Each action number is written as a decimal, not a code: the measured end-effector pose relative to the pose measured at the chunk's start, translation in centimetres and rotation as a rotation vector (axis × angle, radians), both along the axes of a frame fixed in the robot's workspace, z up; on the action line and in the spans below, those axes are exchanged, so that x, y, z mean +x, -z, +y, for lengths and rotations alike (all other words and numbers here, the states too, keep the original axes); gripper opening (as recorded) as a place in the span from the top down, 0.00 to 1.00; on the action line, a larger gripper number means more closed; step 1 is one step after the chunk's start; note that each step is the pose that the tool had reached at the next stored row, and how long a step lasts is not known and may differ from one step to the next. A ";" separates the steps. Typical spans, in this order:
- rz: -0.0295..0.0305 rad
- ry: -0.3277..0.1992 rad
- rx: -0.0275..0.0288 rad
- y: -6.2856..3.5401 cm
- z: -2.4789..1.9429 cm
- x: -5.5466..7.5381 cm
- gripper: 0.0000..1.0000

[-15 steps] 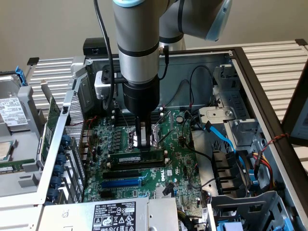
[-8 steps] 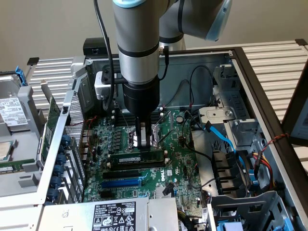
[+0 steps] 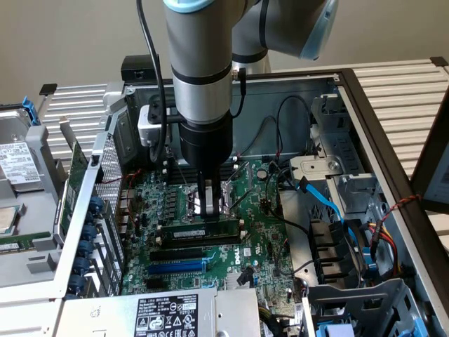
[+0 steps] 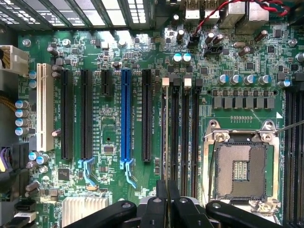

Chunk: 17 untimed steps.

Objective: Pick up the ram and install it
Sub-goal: 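Insert the ram into the slot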

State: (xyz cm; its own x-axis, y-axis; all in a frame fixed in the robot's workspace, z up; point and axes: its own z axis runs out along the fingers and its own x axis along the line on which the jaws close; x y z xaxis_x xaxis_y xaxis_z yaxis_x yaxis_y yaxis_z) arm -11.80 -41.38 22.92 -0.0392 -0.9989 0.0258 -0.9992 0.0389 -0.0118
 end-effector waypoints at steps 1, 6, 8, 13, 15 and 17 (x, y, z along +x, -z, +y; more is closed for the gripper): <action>-0.0003 0.000 0.0000 0.04 0.00 0.0 0.87; -0.0011 0.000 0.0000 0.24 0.00 0.0 0.87; -0.0016 0.000 -0.0001 0.26 0.01 -0.1 0.87; -0.0059 -0.003 0.0002 0.29 0.03 -0.2 0.87; -0.0082 -0.003 0.0001 0.36 0.02 -0.2 0.87; -0.0099 -0.005 -0.0001 0.41 0.02 -0.2 0.87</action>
State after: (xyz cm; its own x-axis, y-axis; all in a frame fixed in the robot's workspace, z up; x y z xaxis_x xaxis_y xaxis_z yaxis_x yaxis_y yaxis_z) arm -12.03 -41.35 22.51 -0.0349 -0.9991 0.0255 -0.9992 0.0343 -0.0217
